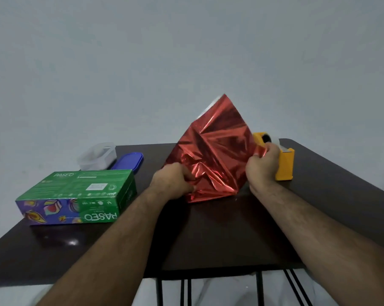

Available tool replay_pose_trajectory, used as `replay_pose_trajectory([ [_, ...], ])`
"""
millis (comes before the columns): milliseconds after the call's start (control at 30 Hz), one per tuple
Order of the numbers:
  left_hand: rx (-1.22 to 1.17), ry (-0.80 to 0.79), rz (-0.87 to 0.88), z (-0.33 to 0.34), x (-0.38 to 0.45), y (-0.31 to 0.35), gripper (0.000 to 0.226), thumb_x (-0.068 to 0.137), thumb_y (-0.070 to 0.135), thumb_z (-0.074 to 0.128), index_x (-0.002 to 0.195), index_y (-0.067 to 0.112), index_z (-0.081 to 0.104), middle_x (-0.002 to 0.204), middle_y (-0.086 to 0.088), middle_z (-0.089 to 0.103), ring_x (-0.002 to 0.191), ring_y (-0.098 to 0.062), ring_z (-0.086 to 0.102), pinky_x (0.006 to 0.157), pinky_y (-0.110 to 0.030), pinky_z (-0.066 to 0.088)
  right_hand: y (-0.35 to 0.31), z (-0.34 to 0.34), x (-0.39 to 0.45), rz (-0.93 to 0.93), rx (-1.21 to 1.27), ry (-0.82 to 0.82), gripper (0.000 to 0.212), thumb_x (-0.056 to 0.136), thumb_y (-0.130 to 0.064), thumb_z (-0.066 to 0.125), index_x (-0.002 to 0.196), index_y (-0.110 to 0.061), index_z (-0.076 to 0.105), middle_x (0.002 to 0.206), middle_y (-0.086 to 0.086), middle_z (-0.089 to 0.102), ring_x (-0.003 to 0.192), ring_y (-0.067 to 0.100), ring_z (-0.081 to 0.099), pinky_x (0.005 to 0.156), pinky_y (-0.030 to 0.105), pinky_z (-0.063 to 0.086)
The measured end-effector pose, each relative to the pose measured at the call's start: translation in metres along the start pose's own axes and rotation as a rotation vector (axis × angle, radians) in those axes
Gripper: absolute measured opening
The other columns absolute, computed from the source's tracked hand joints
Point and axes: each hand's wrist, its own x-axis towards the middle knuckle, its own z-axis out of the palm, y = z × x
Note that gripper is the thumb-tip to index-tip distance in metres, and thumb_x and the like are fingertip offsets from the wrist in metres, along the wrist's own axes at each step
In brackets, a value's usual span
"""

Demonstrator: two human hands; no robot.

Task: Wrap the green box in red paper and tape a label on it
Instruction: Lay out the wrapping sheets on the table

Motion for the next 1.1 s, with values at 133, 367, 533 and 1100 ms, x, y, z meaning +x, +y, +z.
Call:
replay_pose_trajectory([
  [133,0.131,-0.040,0.014,-0.023,0.008,-0.002,0.031,0.085,0.013,0.077,0.104,0.036,0.082,0.104,0.008,0.076,0.091,-0.017,0.070,0.094,-0.042,0.061,-0.006,-0.008,-0.004,-0.382,-0.242,0.048,0.075,0.082,0.018,0.053,0.152,-0.006,0.043,0.151,0.014,0.051,0.141,0.030,0.046,0.119,0.041,0.040],
  [367,0.309,0.249,0.167,-0.040,0.016,-0.010,0.030,0.086,0.011,0.064,0.093,0.034,0.082,0.092,0.007,0.079,0.090,-0.022,0.073,0.090,-0.035,0.058,-0.010,-0.006,-0.020,-0.610,-0.349,-0.415,0.077,0.097,-0.063,0.061,0.156,-0.017,0.042,0.160,0.004,0.045,0.149,0.020,0.038,0.121,0.041,0.037],
  [533,0.398,0.781,0.556,-0.021,0.000,-0.021,0.018,0.085,0.011,0.066,0.088,0.021,0.080,0.081,0.002,0.077,0.077,-0.029,0.069,0.086,-0.040,0.042,-0.016,-0.003,-0.025,-0.131,-0.233,-0.513,0.133,0.061,-0.077,0.086,0.165,-0.027,0.020,0.171,0.000,0.027,0.156,0.021,0.028,0.121,0.044,0.037],
  [1100,0.422,1.165,1.572,-0.022,-0.068,-0.040,0.043,0.090,0.040,0.078,0.131,0.035,0.065,0.134,0.004,0.063,0.116,-0.018,0.066,0.096,-0.044,0.044,-0.025,-0.014,-0.010,-0.068,-0.248,-1.138,0.043,0.108,-0.052,0.048,0.109,-0.018,0.075,0.099,-0.003,0.078,0.094,0.011,0.074,0.101,0.044,0.050],
])
